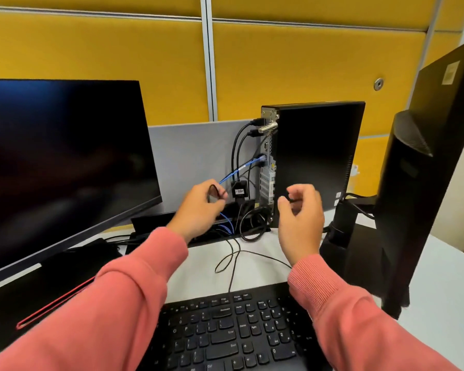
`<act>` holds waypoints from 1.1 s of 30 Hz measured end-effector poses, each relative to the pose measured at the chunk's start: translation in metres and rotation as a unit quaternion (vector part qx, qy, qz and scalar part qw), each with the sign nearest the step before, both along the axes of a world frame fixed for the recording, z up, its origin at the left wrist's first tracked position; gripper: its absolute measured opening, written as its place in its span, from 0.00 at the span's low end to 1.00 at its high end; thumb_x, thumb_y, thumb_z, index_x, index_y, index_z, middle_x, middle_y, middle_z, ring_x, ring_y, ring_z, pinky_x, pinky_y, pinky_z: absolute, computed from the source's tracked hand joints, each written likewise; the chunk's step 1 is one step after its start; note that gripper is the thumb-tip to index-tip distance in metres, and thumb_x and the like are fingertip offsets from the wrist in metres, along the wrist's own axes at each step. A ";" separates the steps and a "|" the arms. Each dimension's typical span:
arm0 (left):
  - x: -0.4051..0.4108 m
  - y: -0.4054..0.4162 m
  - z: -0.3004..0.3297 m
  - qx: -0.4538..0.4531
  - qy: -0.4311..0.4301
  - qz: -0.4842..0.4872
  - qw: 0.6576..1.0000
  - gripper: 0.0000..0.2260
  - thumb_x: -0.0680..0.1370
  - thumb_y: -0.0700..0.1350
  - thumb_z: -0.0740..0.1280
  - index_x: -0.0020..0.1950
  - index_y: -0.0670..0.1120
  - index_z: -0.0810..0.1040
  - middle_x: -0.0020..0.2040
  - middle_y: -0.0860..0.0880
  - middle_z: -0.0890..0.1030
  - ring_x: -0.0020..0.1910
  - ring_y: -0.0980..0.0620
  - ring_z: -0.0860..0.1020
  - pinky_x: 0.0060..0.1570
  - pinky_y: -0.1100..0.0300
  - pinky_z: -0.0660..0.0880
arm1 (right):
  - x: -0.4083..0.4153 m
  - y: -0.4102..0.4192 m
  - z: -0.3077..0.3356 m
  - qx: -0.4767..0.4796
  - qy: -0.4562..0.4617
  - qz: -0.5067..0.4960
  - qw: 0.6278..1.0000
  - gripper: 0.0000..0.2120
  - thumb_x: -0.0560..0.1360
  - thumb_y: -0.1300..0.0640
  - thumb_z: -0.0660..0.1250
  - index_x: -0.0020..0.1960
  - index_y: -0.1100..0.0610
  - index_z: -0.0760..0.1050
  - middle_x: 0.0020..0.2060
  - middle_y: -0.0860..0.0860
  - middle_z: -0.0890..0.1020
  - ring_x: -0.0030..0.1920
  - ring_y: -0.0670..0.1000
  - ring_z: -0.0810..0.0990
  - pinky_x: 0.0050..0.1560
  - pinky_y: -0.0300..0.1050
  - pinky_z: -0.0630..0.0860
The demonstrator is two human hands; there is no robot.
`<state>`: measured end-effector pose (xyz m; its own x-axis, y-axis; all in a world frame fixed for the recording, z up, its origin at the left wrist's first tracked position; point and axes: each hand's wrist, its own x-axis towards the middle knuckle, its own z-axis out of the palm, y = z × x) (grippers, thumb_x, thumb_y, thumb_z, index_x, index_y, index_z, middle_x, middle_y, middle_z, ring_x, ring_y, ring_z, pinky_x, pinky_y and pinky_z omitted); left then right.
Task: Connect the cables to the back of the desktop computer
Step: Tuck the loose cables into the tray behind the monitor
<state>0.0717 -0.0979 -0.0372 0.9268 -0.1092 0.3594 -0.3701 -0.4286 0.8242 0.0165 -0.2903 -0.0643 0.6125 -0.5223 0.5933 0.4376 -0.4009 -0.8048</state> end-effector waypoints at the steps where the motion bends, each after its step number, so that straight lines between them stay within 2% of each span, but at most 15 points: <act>1: 0.000 0.005 0.007 0.002 -0.016 0.018 1.000 0.08 0.78 0.35 0.68 0.45 0.48 0.79 0.40 0.51 0.82 0.36 0.50 0.76 0.39 0.58 0.73 | 0.002 -0.003 -0.009 -0.005 0.031 0.000 1.000 0.08 0.79 0.58 0.67 0.54 0.48 0.73 0.50 0.45 0.74 0.50 0.49 0.76 0.50 0.41 0.73; 3: -0.001 0.015 0.021 -0.006 -0.034 0.050 0.998 0.08 0.80 0.36 0.66 0.48 0.49 0.80 0.42 0.47 0.84 0.36 0.49 0.78 0.34 0.60 0.74 | 0.005 -0.008 -0.025 -0.037 0.143 0.055 0.988 0.09 0.80 0.56 0.66 0.59 0.48 0.72 0.55 0.47 0.73 0.56 0.52 0.76 0.54 0.45 0.72; 4: -0.001 0.020 0.025 -0.015 -0.034 0.057 0.998 0.08 0.81 0.36 0.65 0.49 0.49 0.80 0.43 0.45 0.84 0.36 0.48 0.79 0.34 0.62 0.74 | 0.006 -0.010 -0.033 -0.073 0.217 0.101 0.968 0.12 0.80 0.55 0.67 0.62 0.48 0.72 0.59 0.48 0.73 0.60 0.53 0.76 0.58 0.47 0.72; 6: -0.004 0.027 0.032 -0.021 -0.045 0.060 0.997 0.08 0.82 0.37 0.66 0.50 0.49 0.80 0.44 0.46 0.85 0.39 0.43 0.81 0.36 0.58 0.76 | 0.003 -0.009 -0.046 -0.186 0.353 0.190 0.897 0.22 0.79 0.52 0.68 0.71 0.47 0.68 0.67 0.49 0.71 0.68 0.54 0.73 0.68 0.51 0.70; 8: -0.007 0.033 0.037 -0.006 -0.063 0.061 0.996 0.08 0.81 0.38 0.67 0.50 0.50 0.81 0.44 0.50 0.85 0.43 0.39 0.83 0.40 0.50 0.79 | -0.001 -0.003 -0.055 -0.320 0.419 0.206 0.825 0.27 0.79 0.48 0.67 0.76 0.44 0.63 0.70 0.48 0.69 0.71 0.55 0.70 0.72 0.55 0.66; 10: -0.009 0.041 0.041 0.014 -0.083 0.063 0.994 0.07 0.82 0.39 0.67 0.51 0.51 0.81 0.42 0.51 0.85 0.40 0.41 0.82 0.39 0.48 0.79 | -0.001 0.003 -0.057 -0.392 0.427 0.169 0.797 0.22 0.81 0.47 0.63 0.73 0.42 0.64 0.67 0.47 0.72 0.69 0.53 0.71 0.70 0.57 0.64; 13: -0.009 0.053 0.043 0.039 -0.123 0.076 0.989 0.08 0.82 0.37 0.66 0.52 0.49 0.81 0.41 0.52 0.81 0.38 0.52 0.81 0.37 0.60 0.74 | 0.002 0.002 -0.054 -0.370 0.420 0.150 0.815 0.08 0.83 0.49 0.60 0.60 0.44 0.74 0.54 0.46 0.80 0.57 0.52 0.76 0.67 0.56 0.65; 15: -0.010 0.063 0.043 0.068 -0.154 0.084 0.982 0.09 0.82 0.36 0.65 0.53 0.48 0.81 0.44 0.50 0.81 0.35 0.60 0.80 0.36 0.69 0.71 | 0.006 -0.002 -0.054 -0.358 0.405 0.126 0.832 0.08 0.83 0.51 0.60 0.51 0.48 0.77 0.48 0.47 0.81 0.53 0.53 0.77 0.64 0.54 0.68; 16: -0.009 0.068 0.041 0.088 -0.171 0.084 0.978 0.09 0.82 0.35 0.65 0.54 0.48 0.81 0.47 0.49 0.81 0.36 0.62 0.79 0.37 0.69 0.71 | 0.009 -0.006 -0.054 -0.332 0.396 0.110 0.849 0.09 0.83 0.52 0.60 0.48 0.49 0.77 0.47 0.48 0.81 0.51 0.54 0.77 0.61 0.54 0.72; 20: -0.007 0.085 0.026 0.198 -0.222 0.053 0.953 0.11 0.80 0.35 0.66 0.53 0.51 0.81 0.46 0.53 0.78 0.42 0.54 0.78 0.44 0.59 0.73 | 0.015 -0.016 -0.046 -0.189 0.357 0.093 0.910 0.08 0.83 0.56 0.60 0.47 0.51 0.76 0.42 0.54 0.82 0.45 0.57 0.79 0.49 0.50 0.77; 23: -0.009 0.087 0.004 0.272 -0.227 0.011 0.935 0.10 0.79 0.35 0.67 0.51 0.49 0.82 0.43 0.56 0.77 0.40 0.57 0.73 0.45 0.57 0.73 | 0.015 -0.017 -0.041 -0.153 0.369 0.133 0.907 0.10 0.82 0.61 0.58 0.48 0.52 0.76 0.39 0.56 0.83 0.38 0.53 0.77 0.37 0.45 0.72; 26: -0.014 0.084 -0.021 0.356 -0.192 -0.043 0.913 0.07 0.80 0.39 0.65 0.51 0.50 0.81 0.46 0.55 0.79 0.46 0.54 0.78 0.48 0.56 0.75 | 0.017 -0.013 -0.037 -0.125 0.375 0.169 0.903 0.08 0.79 0.60 0.62 0.41 0.57 0.73 0.37 0.55 0.83 0.39 0.53 0.77 0.41 0.45 0.71; 29: -0.018 0.081 -0.042 0.426 -0.155 -0.065 0.889 0.09 0.82 0.44 0.62 0.58 0.52 0.79 0.54 0.56 0.79 0.54 0.52 0.79 0.55 0.52 0.76 | 0.020 -0.009 -0.034 -0.147 0.369 0.184 0.899 0.14 0.79 0.52 0.67 0.38 0.58 0.73 0.34 0.54 0.81 0.38 0.51 0.76 0.40 0.44 0.71; 31: -0.022 0.077 -0.052 0.453 -0.132 -0.072 0.879 0.11 0.83 0.48 0.61 0.63 0.54 0.77 0.59 0.56 0.78 0.59 0.52 0.77 0.61 0.52 0.72 | 0.021 -0.007 -0.033 -0.180 0.361 0.182 0.897 0.16 0.80 0.50 0.67 0.37 0.58 0.72 0.33 0.53 0.79 0.36 0.50 0.75 0.39 0.44 0.71; 33: -0.027 0.070 -0.060 0.446 -0.098 -0.086 0.885 0.14 0.82 0.57 0.61 0.67 0.57 0.74 0.61 0.58 0.77 0.62 0.55 0.74 0.66 0.54 0.68 | 0.021 -0.005 -0.031 -0.186 0.350 0.186 0.899 0.17 0.81 0.53 0.65 0.36 0.59 0.74 0.33 0.53 0.80 0.35 0.49 0.75 0.38 0.43 0.71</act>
<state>0.0442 -0.0279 -0.0974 0.7978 -0.5648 0.2109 -0.5921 -0.7999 0.0977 0.0374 -0.2955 -0.0955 0.9951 -0.0488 0.0856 0.0359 -0.6296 -0.7761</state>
